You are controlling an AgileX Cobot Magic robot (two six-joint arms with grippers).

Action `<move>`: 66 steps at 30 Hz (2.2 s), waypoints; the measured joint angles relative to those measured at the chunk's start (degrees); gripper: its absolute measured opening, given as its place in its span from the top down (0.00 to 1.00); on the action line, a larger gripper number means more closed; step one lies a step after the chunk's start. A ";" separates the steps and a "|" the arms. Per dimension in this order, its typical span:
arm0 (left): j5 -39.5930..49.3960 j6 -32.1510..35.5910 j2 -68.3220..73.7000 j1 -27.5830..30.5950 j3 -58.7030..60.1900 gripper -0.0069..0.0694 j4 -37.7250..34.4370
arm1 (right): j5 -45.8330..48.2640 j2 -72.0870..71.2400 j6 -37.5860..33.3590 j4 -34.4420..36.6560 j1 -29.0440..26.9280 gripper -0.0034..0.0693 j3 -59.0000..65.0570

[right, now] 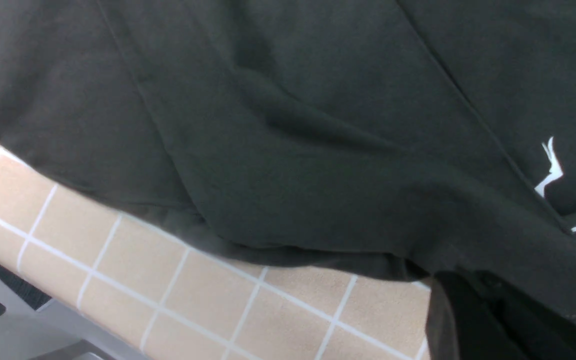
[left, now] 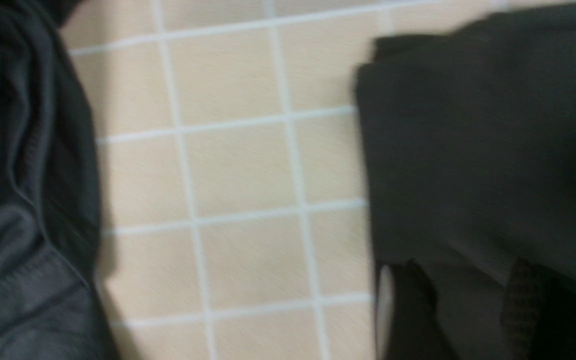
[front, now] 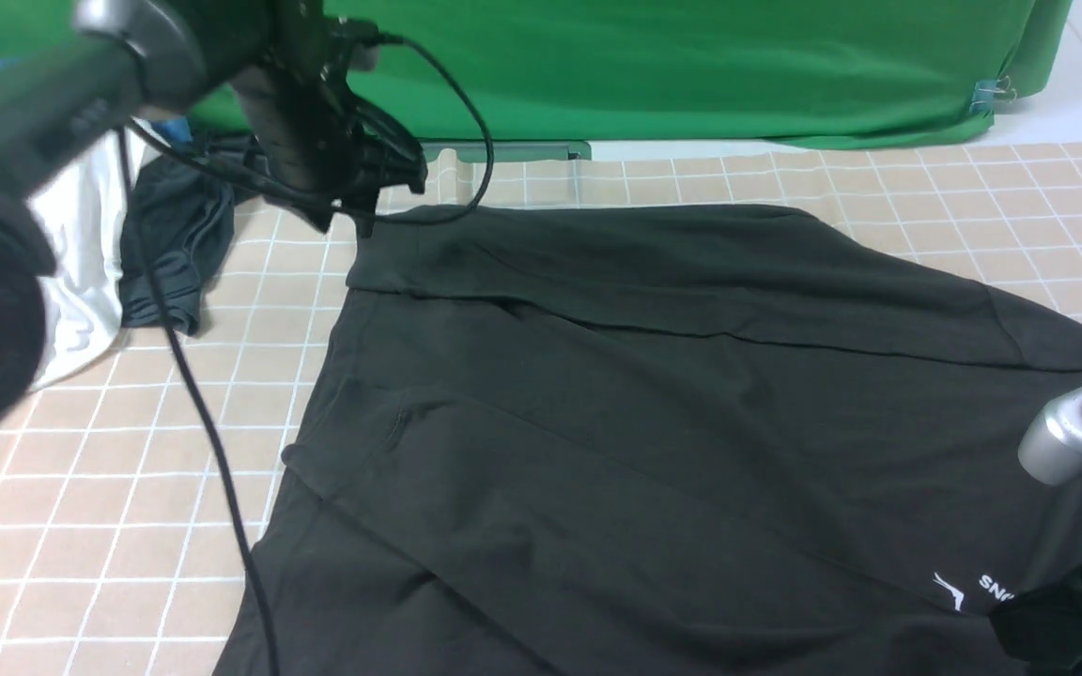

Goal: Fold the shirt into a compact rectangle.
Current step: 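Grab the top left corner of the dark shirt with the left gripper, then fold the left side of the dark shirt inward over its body with the left gripper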

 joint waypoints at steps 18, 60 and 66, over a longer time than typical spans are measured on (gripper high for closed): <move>-2.69 -0.11 7.15 0.02 -1.62 0.65 -3.81 | -1.03 0.00 1.45 0.00 0.00 0.90 0.00; 3.29 -4.80 -29.69 -1.20 41.06 0.84 -10.56 | -4.48 0.00 1.04 -2.43 0.00 0.88 0.00; 1.53 -6.94 -31.45 -5.58 46.00 0.84 -11.14 | -4.76 0.00 1.23 -2.49 0.00 0.87 0.00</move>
